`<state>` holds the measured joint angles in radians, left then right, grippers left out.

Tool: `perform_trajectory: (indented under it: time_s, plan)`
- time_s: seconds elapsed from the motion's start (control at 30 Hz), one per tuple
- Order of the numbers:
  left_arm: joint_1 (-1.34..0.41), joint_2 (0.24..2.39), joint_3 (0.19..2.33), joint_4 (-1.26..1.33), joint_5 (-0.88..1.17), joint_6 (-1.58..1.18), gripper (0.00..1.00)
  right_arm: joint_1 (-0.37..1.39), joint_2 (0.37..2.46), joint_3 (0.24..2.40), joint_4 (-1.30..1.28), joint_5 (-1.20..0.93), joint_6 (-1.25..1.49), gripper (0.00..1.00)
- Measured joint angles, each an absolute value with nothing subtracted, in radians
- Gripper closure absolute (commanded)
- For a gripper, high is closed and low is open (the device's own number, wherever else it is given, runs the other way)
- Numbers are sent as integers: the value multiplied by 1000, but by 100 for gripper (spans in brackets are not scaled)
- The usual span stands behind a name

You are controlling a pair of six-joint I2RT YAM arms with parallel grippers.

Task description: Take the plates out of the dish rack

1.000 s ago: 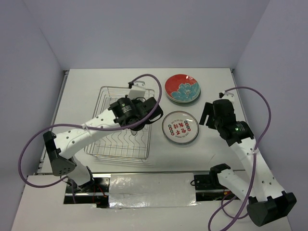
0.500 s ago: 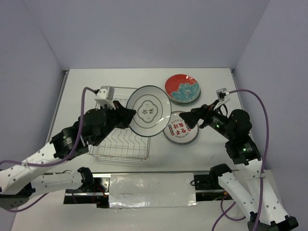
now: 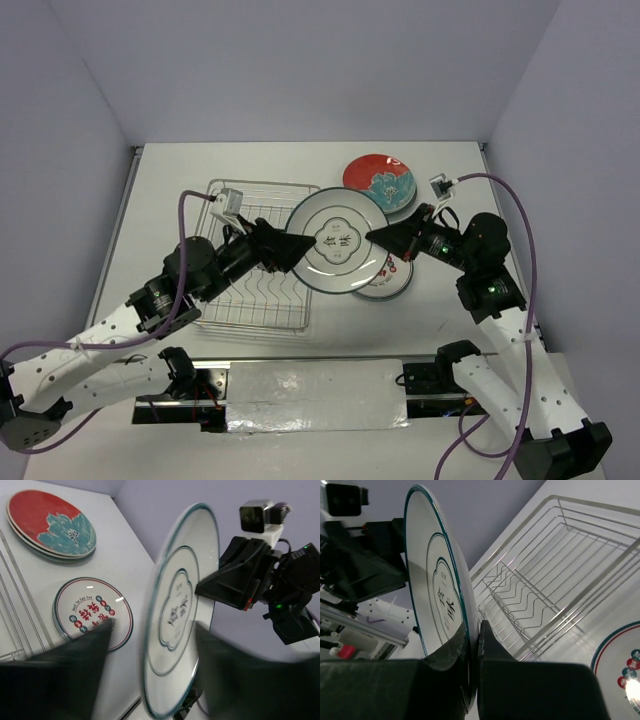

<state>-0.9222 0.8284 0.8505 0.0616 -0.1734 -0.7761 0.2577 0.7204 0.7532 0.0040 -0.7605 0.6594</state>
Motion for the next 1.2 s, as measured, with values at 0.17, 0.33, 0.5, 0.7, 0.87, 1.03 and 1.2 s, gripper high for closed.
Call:
perform_trajectory:
  time_s: [0.17,0.33,0.5,0.7,0.87,1.03,1.2]
  plan:
    - [-918,836,967,-104,-286,-794,0,167,735,787,-198,-602,608,100]
    - [-916,893,1158,-406,-511,-795,1,47,814,810,-393,-368,522,96]
    - [-916,850,1151,-600,-592,-770,1,15,916,767,-443,-274,474,91]
    - [-916,773,1152,-721,-633,-739,0,-9,1029,720,-436,-268,443,61]
    - [-916,754,1164,-778,-641,-719,1,-18,1045,699,-440,-267,406,35]
    - [-916,771,1164,-810,-642,-705,0,44,1117,718,-484,-154,366,27]
    - [-916,818,1179,-846,-645,-702,0,200,1250,770,-549,-39,350,26]
